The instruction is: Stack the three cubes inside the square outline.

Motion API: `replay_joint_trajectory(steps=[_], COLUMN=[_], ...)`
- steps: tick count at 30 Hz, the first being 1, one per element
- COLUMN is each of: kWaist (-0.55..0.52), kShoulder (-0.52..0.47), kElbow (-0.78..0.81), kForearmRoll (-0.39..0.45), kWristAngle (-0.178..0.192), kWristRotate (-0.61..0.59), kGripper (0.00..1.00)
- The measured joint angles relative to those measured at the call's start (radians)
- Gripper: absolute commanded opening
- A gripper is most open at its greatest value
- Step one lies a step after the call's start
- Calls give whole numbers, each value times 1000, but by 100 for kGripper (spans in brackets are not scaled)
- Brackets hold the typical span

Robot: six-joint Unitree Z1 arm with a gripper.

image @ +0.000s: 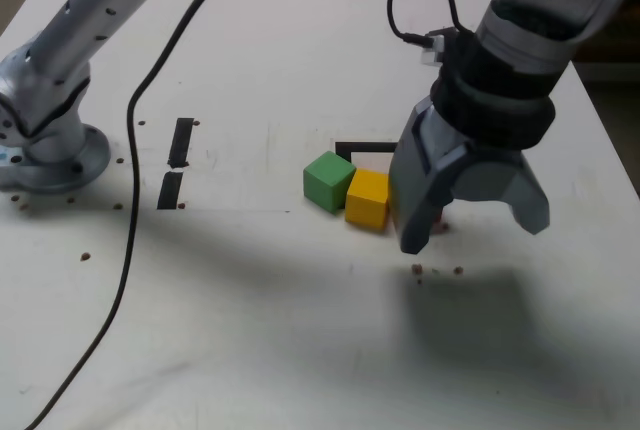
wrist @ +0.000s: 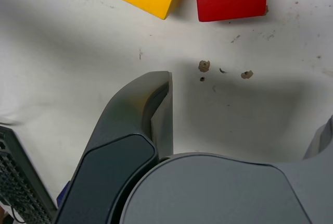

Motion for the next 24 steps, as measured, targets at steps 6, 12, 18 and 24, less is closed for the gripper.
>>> replay_joint_trajectory(steps=[6,12,18,24], kWaist=[10,14,15,15], kShoulder=[0,1,1,0], kElbow=[15,20,26,35], kForearmRoll=[0,0,-1,-1], kWristAngle=[-9,-13,-13,-13], kWristRotate=[11,12,12,9], kGripper=[99,99,99,99])
